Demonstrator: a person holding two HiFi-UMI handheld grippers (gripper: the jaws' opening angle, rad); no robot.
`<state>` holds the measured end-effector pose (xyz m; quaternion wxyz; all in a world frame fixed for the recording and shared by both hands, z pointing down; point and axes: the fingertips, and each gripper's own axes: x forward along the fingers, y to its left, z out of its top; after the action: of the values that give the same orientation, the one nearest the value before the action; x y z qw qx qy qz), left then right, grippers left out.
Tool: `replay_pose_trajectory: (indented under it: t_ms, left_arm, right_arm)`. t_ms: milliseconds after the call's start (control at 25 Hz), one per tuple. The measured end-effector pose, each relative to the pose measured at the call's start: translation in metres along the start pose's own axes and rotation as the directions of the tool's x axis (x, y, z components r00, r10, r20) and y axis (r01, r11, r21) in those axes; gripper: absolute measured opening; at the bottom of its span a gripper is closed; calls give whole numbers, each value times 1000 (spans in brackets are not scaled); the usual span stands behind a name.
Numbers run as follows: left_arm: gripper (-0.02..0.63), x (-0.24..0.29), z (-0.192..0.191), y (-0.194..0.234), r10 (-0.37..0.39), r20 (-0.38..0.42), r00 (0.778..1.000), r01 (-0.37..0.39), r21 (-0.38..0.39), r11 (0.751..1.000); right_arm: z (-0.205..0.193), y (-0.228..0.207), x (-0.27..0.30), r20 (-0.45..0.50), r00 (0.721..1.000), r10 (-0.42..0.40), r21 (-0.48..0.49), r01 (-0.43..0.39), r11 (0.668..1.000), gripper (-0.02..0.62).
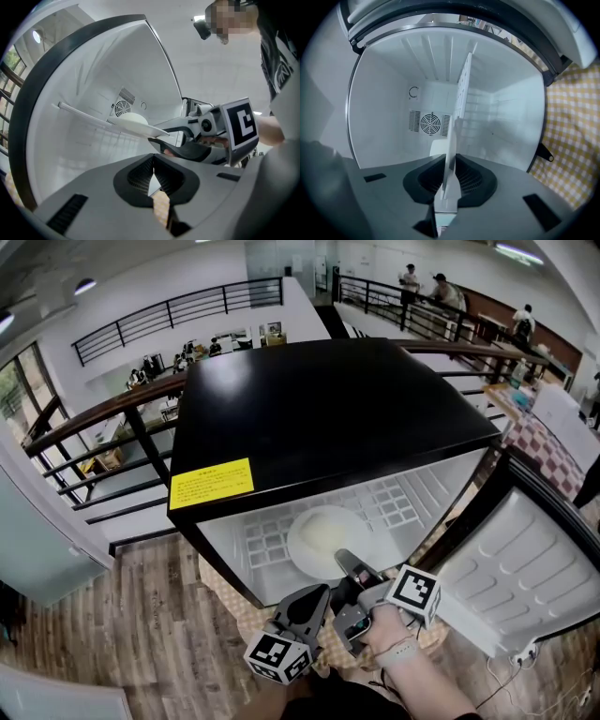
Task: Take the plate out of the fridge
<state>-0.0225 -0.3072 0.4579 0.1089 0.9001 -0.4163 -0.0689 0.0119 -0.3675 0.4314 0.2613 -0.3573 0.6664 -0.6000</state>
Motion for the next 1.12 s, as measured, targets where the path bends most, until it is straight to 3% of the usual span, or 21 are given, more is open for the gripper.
replay_pose_trajectory:
  t_ms: [360,680,880,1120]
  left_arm:
    - [8,-2,-1,4,14,2,1000,-14,-4,1000]
    - [9,-4,-2,5,18,-1,1000,-18,-7,1000]
    - [8,-3,-2,3,11,-4,1000,-11,-10,1000]
    - [9,-4,-3,4,20,-3,1000,-20,-14,1000]
  right_arm:
    - [2,-1,13,-14,999,46,42,-45,998,55]
    - [10,1,-5,116,993,14,55,-20,998,40]
    - [7,-4,-7,117,993,4,48,-9,999,41]
    - [6,-5,-1,94,991,91,134,-103,986,43]
